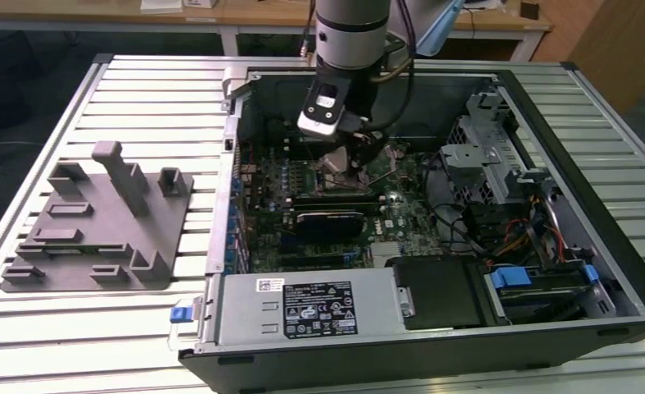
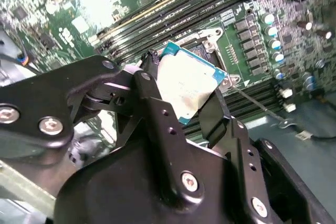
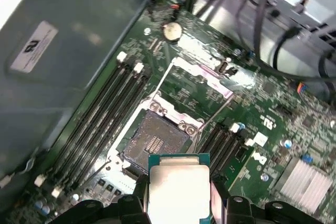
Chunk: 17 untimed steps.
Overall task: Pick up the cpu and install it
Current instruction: 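Place the cpu into insertion slot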
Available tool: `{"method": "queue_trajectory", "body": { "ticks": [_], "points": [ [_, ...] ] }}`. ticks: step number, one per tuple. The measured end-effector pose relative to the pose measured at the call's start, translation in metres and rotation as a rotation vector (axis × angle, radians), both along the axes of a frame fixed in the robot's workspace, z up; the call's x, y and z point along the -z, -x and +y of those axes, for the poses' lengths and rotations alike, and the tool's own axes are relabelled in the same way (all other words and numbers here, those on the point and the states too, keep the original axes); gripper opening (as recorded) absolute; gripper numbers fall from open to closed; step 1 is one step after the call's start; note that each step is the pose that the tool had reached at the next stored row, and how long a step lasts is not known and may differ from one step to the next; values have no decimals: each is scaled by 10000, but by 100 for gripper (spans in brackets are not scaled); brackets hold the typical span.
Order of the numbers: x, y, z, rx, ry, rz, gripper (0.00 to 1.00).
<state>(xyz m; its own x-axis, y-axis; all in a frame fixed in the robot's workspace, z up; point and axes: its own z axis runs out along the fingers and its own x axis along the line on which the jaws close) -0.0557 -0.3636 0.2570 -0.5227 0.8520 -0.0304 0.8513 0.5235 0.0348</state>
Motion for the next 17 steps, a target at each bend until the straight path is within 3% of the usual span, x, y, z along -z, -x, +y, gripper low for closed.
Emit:
{"method": "queue_trajectory", "body": {
  "ticks": [17],
  "points": [
    [63, 0, 0, 3087, -1, -1, 55]
  ]
}}
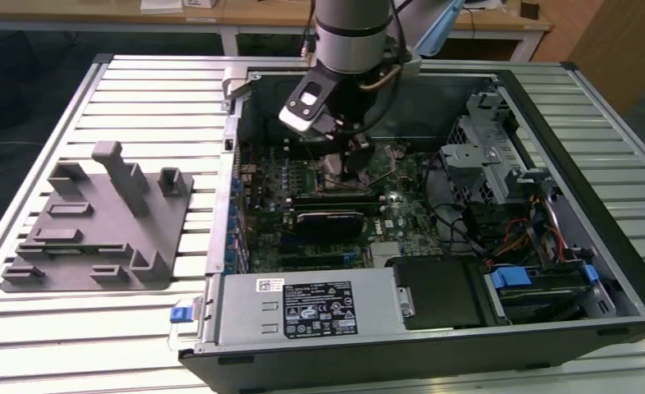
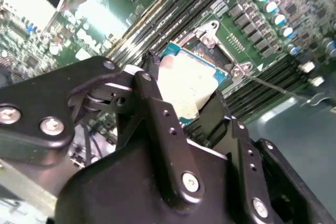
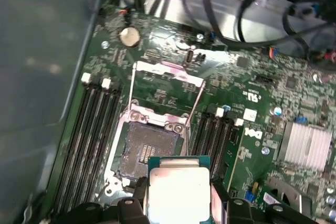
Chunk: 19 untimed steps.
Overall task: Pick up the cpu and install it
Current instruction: 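Place the cpu into insertion slot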
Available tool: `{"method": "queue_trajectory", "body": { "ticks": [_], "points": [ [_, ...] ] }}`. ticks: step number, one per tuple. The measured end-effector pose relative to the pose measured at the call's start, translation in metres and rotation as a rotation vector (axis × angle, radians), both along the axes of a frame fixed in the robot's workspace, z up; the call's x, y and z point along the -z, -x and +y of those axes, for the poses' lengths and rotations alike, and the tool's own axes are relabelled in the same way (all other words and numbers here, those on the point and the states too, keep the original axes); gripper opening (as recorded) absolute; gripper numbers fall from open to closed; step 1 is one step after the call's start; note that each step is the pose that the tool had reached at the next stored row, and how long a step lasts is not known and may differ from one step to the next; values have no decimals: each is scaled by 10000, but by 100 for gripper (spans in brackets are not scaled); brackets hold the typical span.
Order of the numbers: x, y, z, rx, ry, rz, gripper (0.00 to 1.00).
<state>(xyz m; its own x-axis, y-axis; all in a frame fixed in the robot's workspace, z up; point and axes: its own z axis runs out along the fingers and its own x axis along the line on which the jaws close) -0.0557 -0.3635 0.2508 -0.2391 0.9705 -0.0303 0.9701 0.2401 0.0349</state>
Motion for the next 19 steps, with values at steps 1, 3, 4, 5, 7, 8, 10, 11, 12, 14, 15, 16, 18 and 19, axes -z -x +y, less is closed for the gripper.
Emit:
{"method": "queue_trajectory", "body": {
  "ticks": [1, 3, 4, 5, 7, 8, 10, 11, 12, 14, 15, 16, 18, 19],
  "points": [
    [7, 0, 0, 153, 1, 1, 55],
    [19, 0, 0, 402, 1, 0, 55],
    [25, -2, 1, 504, 1, 1, 55],
    [29, -8, 2, 583, 1, 1, 55],
    [35, -29, 12, 678, 1, 1, 55],
    [39, -41, 21, 700, 1, 0, 55],
    [47, -66, 36, 753, 2, 0, 55],
    [53, -75, 40, 808, 0, 0, 55],
    [62, -79, 42, 902, -1, -1, 55],
    [78, -81, 44, 1138, 1, 0, 55],
    [87, -82, 44, 1267, 0, 0, 55],
    [95, -83, 44, 1387, 1, 0, 55],
    [110, -85, 47, 1587, 0, 0, 55],
    [118, -90, 50, 1664, 4, 1, 55]
  ]
}}
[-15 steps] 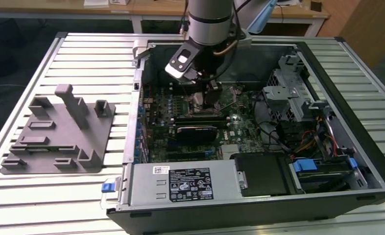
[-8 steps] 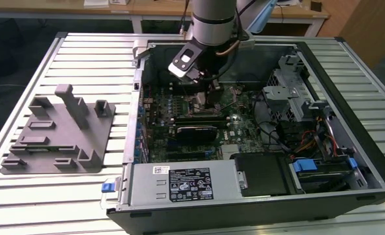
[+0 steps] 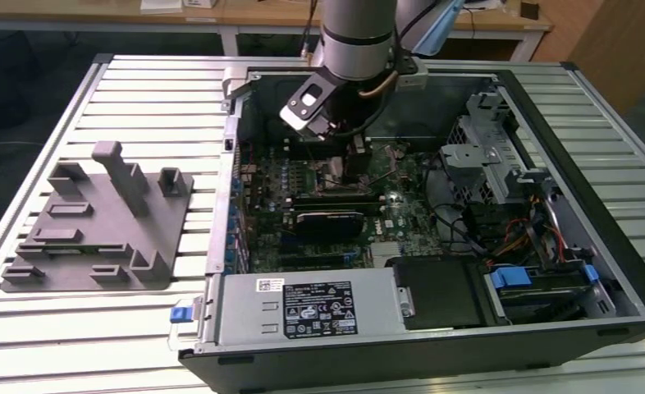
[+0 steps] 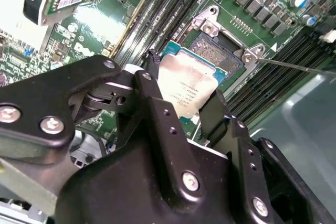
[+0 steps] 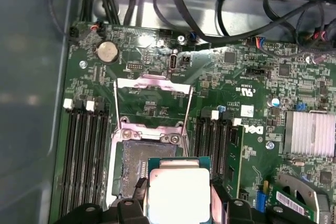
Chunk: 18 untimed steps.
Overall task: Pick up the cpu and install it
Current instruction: 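Place the cpu into insertion slot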
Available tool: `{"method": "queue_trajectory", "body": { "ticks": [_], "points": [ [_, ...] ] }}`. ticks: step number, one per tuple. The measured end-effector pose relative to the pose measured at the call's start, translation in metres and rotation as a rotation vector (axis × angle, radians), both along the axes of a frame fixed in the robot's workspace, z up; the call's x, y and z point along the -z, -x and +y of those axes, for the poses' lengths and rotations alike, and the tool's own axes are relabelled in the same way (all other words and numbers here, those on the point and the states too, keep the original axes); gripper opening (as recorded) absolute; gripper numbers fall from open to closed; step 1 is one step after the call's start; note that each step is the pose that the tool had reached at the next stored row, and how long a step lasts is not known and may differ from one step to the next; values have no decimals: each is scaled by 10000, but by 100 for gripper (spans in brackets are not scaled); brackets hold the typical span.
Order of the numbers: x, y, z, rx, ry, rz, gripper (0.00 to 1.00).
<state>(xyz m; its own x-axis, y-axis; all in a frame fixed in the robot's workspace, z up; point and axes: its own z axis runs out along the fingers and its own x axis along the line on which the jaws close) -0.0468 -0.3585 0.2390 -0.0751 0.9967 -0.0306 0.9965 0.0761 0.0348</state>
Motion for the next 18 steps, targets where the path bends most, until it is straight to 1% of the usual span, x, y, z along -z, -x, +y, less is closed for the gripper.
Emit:
{"method": "queue_trajectory", "body": {
  "ticks": [3, 5, 6, 8, 9, 10, 14, 18],
  "points": [
    [20, -21, 21, 113, 51, 0, 55],
    [31, -32, 34, 171, 108, 0, 55],
    [37, -36, 40, 195, 150, -1, 55],
    [48, -38, 55, 223, 288, -2, 55],
    [54, -39, 68, 229, 365, -4, 55],
    [61, -40, 87, 231, 413, -2, 55],
    [88, -40, 147, 231, 417, -1, 55],
    [126, -40, 174, 231, 418, 0, 55]
  ]
}}
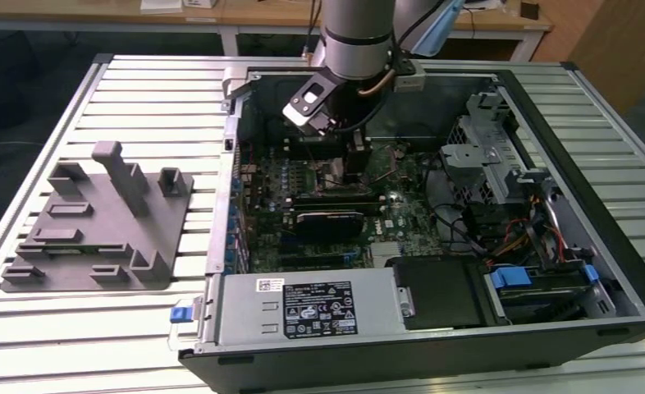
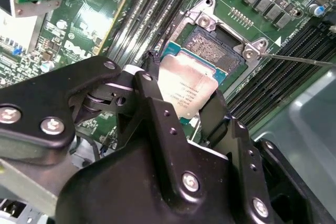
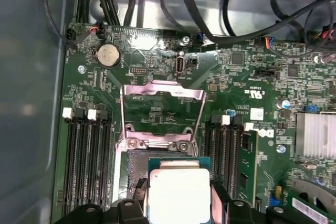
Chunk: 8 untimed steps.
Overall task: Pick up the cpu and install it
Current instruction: 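Place the cpu into insertion slot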
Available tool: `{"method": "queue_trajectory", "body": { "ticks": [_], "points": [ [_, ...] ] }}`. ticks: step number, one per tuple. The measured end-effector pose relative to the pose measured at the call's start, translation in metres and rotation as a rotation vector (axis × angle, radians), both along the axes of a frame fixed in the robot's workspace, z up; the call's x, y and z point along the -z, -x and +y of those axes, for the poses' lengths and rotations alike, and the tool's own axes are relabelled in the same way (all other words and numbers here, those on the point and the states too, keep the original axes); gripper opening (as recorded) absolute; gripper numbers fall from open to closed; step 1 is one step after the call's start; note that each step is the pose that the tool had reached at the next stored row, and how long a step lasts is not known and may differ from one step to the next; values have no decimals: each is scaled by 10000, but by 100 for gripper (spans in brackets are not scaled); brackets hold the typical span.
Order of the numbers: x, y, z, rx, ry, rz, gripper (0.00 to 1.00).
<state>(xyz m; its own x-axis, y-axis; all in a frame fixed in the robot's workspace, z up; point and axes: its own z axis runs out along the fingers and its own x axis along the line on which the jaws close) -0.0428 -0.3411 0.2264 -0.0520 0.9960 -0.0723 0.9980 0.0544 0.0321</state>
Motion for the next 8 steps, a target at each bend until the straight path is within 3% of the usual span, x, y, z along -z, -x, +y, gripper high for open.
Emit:
{"method": "queue_trajectory", "body": {
  "ticks": [8],
  "points": [
    [57, 4, 56, 5, -7, 6, 55]
  ]
}}
